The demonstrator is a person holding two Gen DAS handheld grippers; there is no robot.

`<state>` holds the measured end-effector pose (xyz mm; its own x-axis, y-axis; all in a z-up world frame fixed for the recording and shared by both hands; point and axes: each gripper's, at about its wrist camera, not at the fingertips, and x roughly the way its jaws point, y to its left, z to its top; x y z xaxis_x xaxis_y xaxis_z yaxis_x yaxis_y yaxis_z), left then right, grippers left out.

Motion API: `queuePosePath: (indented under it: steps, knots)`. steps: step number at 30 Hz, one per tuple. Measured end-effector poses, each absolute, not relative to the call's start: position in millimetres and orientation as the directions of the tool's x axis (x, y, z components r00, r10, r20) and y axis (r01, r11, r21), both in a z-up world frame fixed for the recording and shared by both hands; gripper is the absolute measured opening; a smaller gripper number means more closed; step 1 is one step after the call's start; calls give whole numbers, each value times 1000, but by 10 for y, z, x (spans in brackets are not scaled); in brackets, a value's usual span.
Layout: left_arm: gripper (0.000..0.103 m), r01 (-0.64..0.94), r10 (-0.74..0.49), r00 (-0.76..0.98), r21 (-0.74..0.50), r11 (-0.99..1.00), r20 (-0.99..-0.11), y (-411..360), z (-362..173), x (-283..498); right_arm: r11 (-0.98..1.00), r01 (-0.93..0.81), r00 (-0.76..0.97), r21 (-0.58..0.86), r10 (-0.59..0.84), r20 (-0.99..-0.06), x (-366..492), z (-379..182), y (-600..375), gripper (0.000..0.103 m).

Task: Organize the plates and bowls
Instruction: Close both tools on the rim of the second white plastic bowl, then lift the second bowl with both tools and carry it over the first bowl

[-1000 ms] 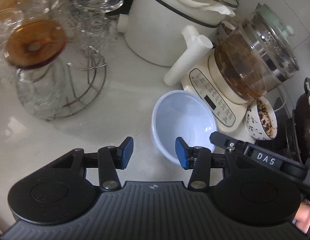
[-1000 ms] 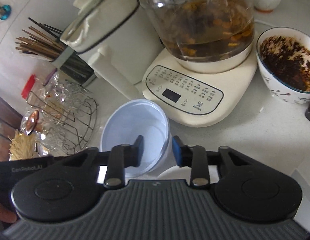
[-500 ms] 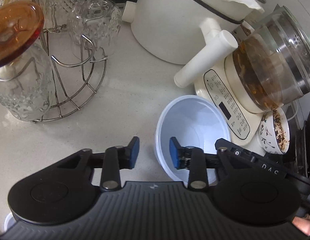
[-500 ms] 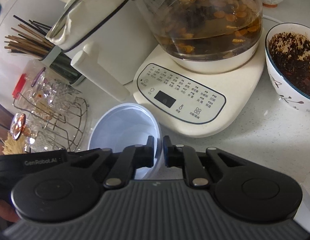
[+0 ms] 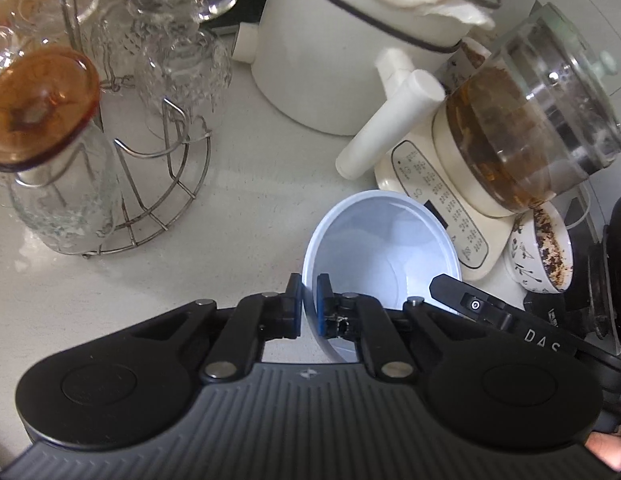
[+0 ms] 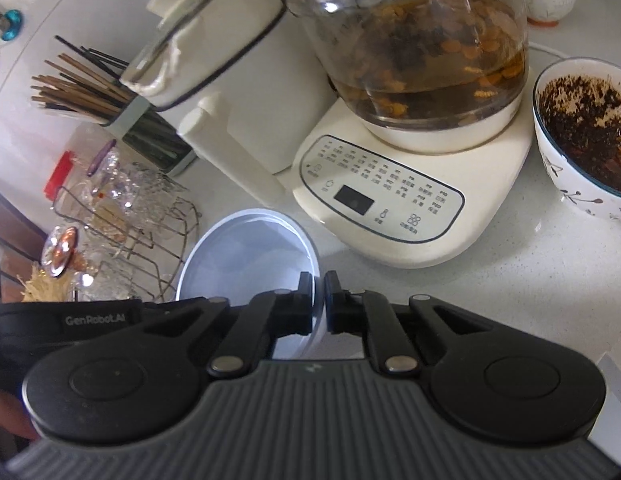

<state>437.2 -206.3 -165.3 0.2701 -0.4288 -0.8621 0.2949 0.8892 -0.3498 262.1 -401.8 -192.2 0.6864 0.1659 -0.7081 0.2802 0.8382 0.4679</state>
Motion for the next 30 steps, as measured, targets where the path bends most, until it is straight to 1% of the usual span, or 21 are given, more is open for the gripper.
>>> queuePosePath:
  steps: [6,22,30]
  knots:
    - [8,297,-439,295,-355,886,-849,-1914,-1452,4246,846,262,705,464,160,-691,2508,-1771,-3905,9]
    - [8,293,-464,372,-373,880,-804,-1190,-958,3743,865,194,761,462,164,-628,2161,-1307,-3343,8]
    - [8,289,-500,411,-411,865,-762,-831,-772,3561,882,160,792,444,154,-591,2047,-1086,-3077,9]
